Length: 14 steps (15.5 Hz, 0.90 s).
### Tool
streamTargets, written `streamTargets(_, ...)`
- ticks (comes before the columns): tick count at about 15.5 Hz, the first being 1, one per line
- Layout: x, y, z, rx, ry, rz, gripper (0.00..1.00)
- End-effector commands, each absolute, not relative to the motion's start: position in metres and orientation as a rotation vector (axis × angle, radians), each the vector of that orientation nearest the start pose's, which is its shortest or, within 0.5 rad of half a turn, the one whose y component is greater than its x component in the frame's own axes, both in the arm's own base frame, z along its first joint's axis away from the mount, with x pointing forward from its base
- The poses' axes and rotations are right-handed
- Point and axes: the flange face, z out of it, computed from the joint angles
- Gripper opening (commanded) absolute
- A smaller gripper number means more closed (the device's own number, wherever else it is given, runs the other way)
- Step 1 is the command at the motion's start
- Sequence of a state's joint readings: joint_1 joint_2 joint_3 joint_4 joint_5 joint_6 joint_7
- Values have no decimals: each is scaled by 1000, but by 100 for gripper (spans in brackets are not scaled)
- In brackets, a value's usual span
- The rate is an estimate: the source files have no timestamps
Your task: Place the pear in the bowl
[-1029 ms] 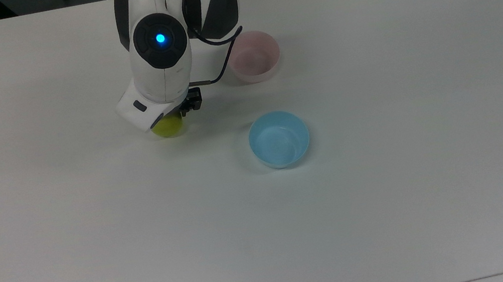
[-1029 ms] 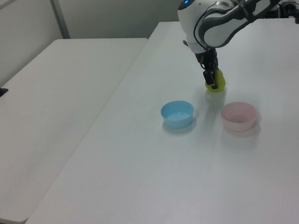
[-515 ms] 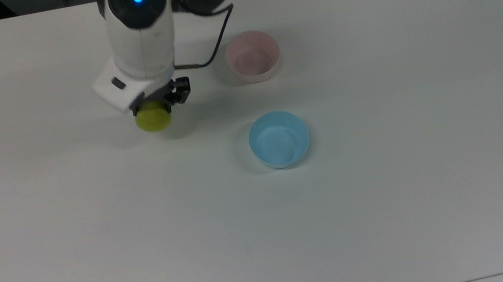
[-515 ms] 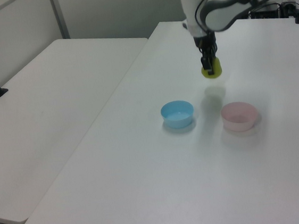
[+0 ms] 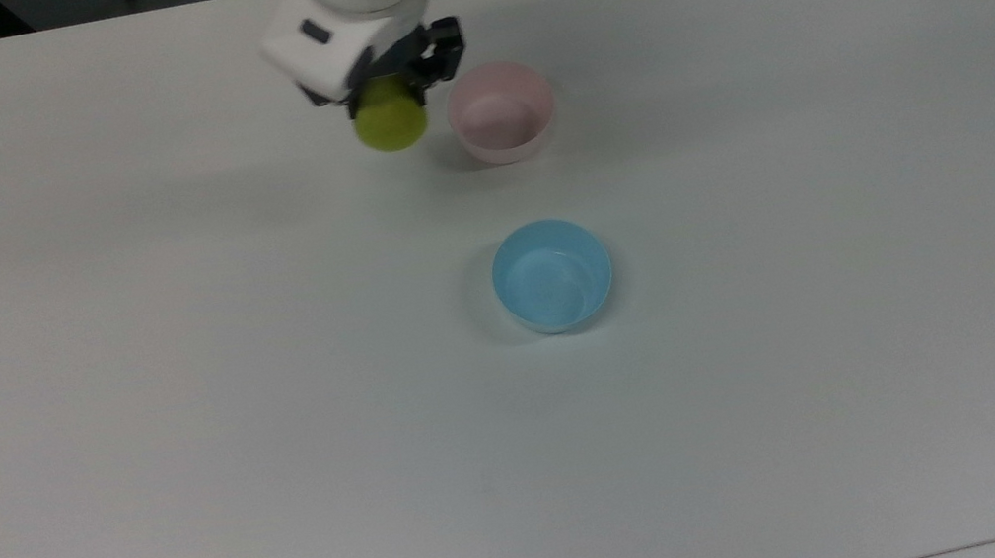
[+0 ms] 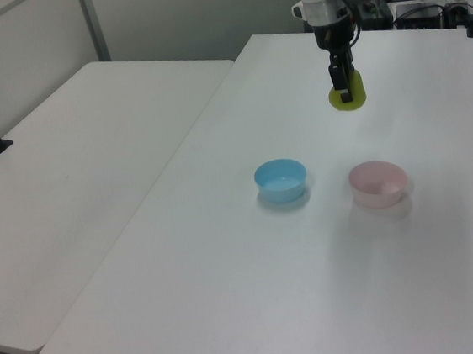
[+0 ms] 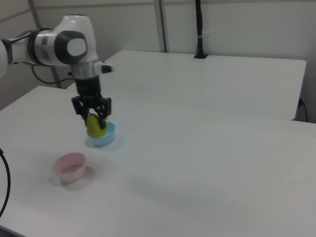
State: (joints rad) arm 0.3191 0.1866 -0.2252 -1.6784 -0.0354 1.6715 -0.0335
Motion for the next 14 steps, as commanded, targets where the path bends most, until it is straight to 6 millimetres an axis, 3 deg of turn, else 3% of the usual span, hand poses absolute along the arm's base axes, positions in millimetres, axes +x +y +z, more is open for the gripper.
streamTargets(1,576,119,468,-3169,-369,379,25)
streamTargets(3,566,149,451,-3166,-452,435,25)
streamTargets(7,559,190,402,-3180,-519,551,26)
streamTargets(10,557,207,365,-3193,-567,644,29)
streamTargets(14,553,209,343,-3197,-587,681,32)
